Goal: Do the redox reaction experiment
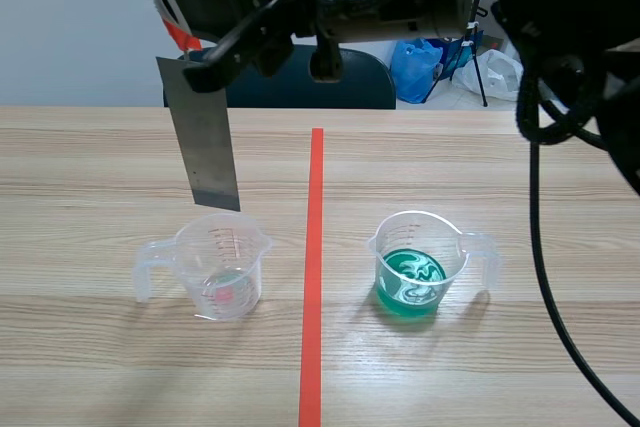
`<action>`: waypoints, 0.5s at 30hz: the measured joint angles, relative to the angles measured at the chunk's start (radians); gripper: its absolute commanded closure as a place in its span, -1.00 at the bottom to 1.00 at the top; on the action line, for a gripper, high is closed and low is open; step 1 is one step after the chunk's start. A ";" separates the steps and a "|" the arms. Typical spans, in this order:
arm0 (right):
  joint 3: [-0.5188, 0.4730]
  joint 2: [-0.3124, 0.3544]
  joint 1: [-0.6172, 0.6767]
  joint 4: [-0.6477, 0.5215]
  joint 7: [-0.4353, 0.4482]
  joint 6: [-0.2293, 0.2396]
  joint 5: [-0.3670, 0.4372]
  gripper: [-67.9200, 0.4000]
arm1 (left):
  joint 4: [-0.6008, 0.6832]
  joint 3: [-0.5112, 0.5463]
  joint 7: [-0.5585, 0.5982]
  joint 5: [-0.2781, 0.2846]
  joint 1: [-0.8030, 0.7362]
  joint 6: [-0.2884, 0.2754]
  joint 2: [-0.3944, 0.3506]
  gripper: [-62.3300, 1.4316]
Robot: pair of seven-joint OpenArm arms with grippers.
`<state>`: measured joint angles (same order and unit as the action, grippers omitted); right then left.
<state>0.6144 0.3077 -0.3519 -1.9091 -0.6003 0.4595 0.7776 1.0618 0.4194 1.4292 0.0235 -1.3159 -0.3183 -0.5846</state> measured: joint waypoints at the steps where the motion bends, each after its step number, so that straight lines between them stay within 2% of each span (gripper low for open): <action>1: 0.010 -0.007 -0.006 0.008 0.000 0.000 0.000 0.97 | 0.000 0.000 0.000 0.000 0.000 0.000 0.000 -1.00; 9: 0.056 -0.067 -0.039 0.074 0.003 0.000 -0.049 0.97 | 0.000 0.000 0.000 0.000 0.000 0.000 0.000 -1.00; 15: 0.058 -0.069 -0.038 0.092 0.004 0.000 -0.076 0.97 | 0.000 0.000 0.000 0.000 0.000 0.000 0.000 -1.00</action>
<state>0.6720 0.2386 -0.3901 -1.8172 -0.5964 0.4599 0.7021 1.0618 0.4194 1.4288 0.0238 -1.3159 -0.3183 -0.5846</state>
